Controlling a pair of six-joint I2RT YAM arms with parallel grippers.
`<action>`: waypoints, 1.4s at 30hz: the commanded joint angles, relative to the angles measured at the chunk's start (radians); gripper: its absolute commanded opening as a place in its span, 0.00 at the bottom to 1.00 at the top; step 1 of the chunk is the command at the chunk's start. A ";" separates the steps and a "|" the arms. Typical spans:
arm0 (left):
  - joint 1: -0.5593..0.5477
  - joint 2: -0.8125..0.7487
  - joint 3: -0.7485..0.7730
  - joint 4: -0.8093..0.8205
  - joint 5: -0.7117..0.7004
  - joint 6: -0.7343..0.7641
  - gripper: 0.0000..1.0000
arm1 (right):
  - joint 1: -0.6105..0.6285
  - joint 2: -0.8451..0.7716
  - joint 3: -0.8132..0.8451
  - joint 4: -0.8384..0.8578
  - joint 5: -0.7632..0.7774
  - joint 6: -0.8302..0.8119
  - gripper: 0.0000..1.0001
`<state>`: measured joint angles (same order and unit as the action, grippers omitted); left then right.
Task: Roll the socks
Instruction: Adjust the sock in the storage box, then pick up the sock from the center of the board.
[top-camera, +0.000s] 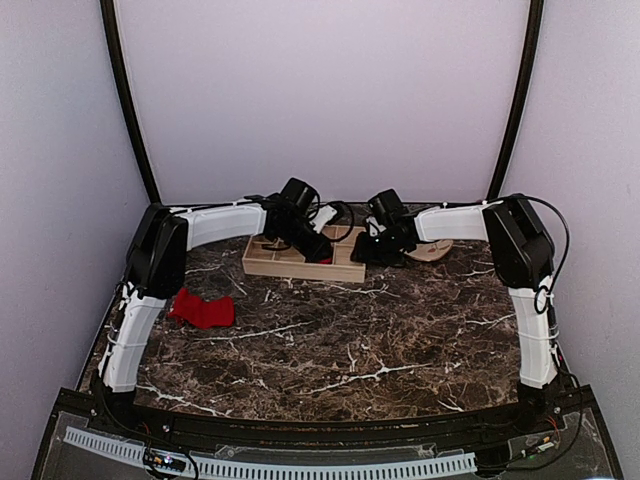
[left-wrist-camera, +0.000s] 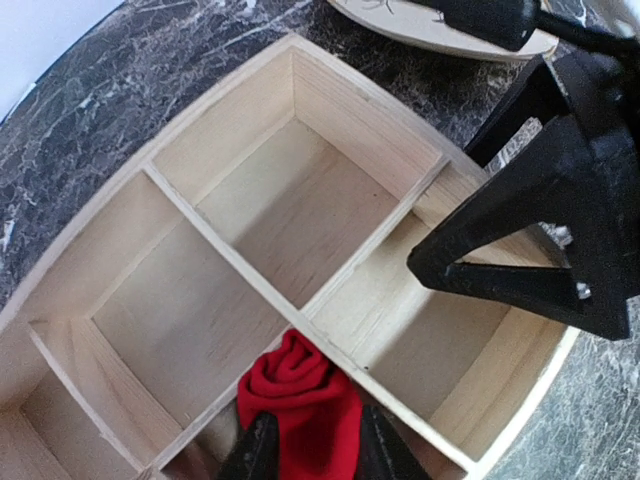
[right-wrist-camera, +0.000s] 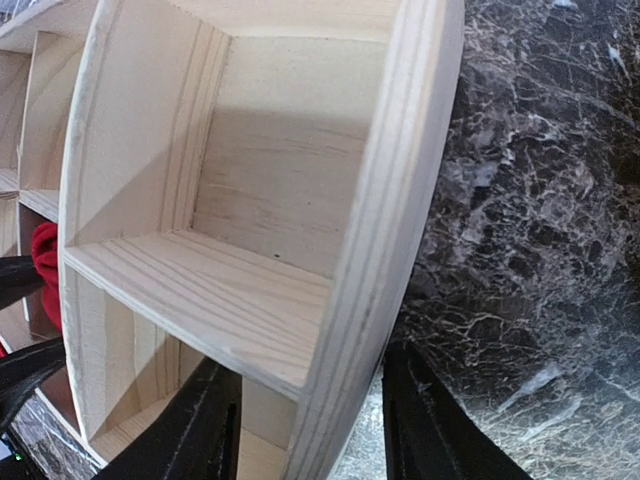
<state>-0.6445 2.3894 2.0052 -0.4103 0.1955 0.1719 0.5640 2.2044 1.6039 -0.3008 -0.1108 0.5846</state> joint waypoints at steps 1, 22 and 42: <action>-0.003 -0.129 -0.009 -0.002 -0.025 0.003 0.31 | 0.006 -0.051 0.033 -0.006 0.015 -0.004 0.46; -0.004 -0.559 -0.483 0.242 -0.317 -0.163 0.38 | 0.022 -0.235 -0.043 -0.014 0.104 -0.043 0.46; 0.000 -1.073 -1.177 0.668 -0.353 -0.516 0.79 | 0.097 -0.681 -0.642 0.753 0.385 -0.137 0.99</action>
<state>-0.6445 1.4101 0.9192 0.0929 -0.1513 -0.2481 0.6964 1.5913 1.1057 0.0654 0.1673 0.4107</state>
